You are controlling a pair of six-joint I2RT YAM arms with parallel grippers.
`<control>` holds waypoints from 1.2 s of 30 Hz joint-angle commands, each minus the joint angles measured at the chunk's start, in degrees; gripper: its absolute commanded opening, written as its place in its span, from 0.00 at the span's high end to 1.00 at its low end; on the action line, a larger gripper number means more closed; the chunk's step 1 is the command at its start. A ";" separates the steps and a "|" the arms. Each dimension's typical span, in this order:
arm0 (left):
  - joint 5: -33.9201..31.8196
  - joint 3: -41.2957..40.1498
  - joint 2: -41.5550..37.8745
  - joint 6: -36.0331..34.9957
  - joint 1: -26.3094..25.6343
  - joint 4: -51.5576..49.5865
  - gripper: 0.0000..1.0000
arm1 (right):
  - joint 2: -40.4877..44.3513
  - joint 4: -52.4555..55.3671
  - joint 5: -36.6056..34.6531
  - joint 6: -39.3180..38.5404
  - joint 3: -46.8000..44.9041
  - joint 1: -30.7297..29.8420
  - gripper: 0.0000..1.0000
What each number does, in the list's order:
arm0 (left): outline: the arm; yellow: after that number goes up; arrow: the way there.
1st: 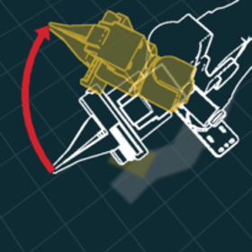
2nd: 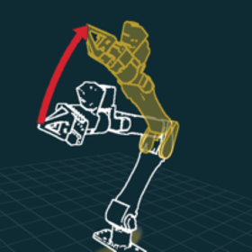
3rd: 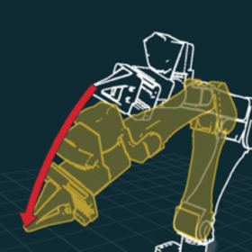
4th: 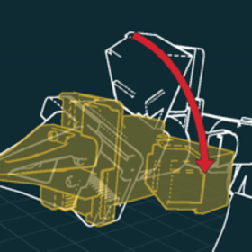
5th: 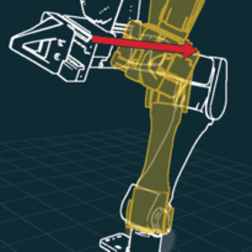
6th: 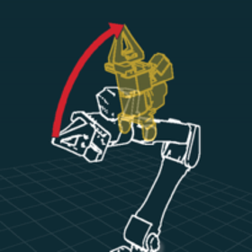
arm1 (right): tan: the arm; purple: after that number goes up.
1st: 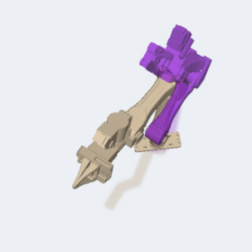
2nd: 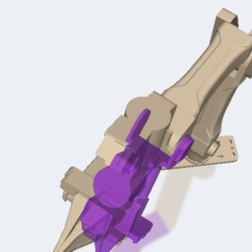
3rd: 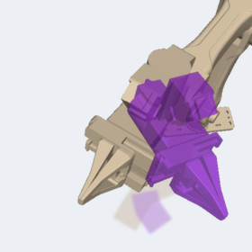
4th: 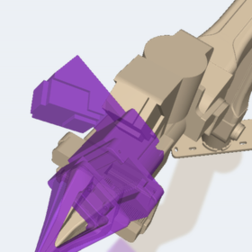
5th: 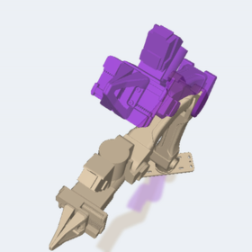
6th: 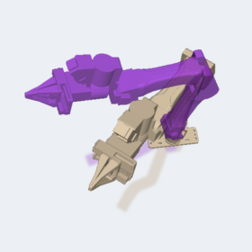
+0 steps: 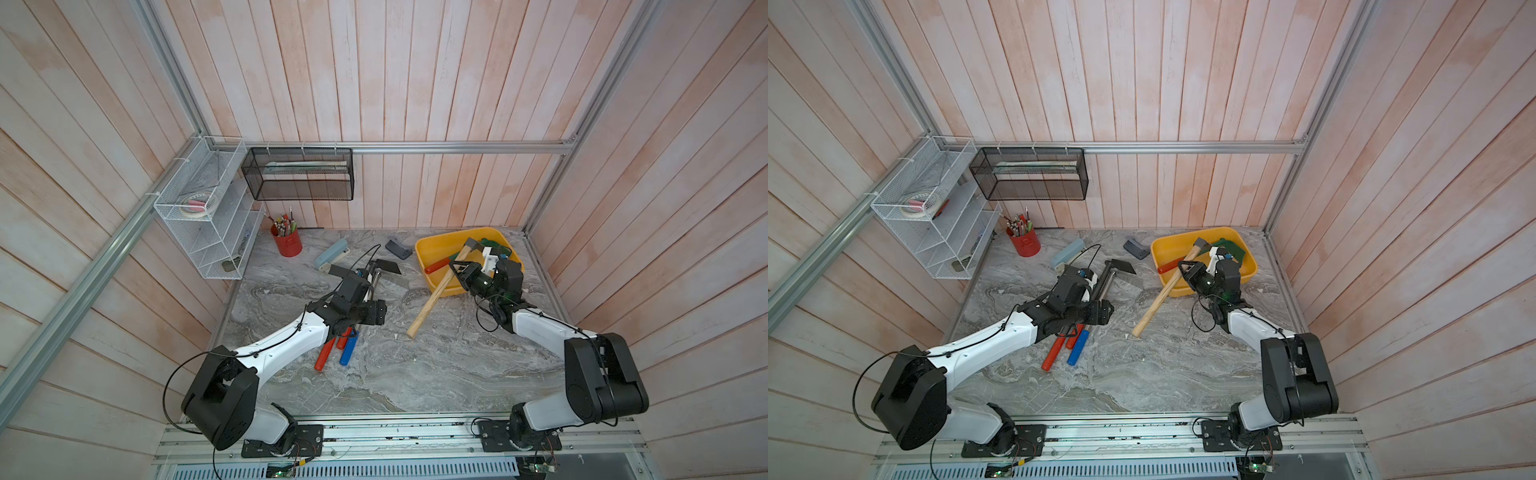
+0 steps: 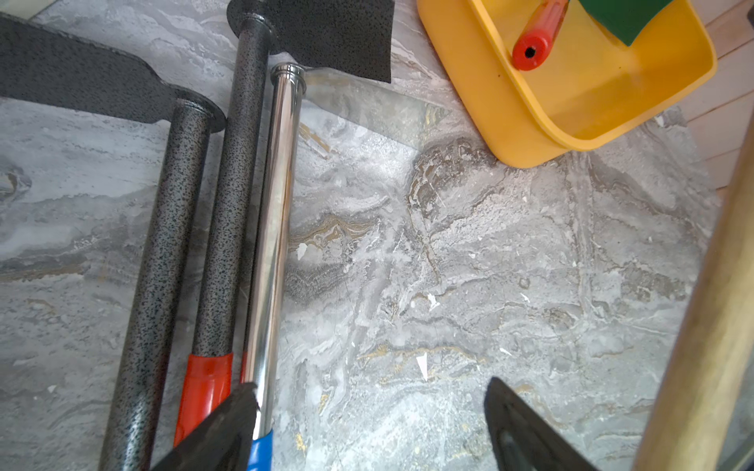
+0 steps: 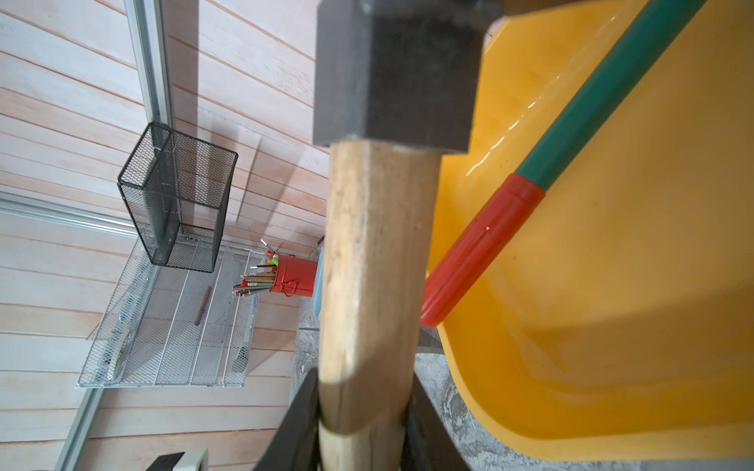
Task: Put the small hoe into the storage box
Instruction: Place the hoe in the storage box.
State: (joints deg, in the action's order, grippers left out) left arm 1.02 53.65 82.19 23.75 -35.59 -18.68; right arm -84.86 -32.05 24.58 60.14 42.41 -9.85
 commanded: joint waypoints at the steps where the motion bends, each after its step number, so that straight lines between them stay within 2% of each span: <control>1: -0.58 -1.09 -1.33 0.18 0.43 -0.39 0.00 | -0.44 -2.83 0.90 1.21 3.00 1.67 1.00; 16: -1.19 -1.37 -1.45 0.49 0.97 -1.63 0.00 | -6.39 -4.36 1.27 6.31 7.38 6.18 1.00; 36: -1.71 -2.15 -2.21 0.69 1.15 -2.68 0.00 | -12.33 -2.51 -2.60 12.31 12.13 8.92 1.00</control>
State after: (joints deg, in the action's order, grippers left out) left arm 0.54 52.45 81.49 24.25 -34.76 -20.62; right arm -96.84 -32.01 23.27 71.59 52.01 -1.54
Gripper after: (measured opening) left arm 0.998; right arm 0.300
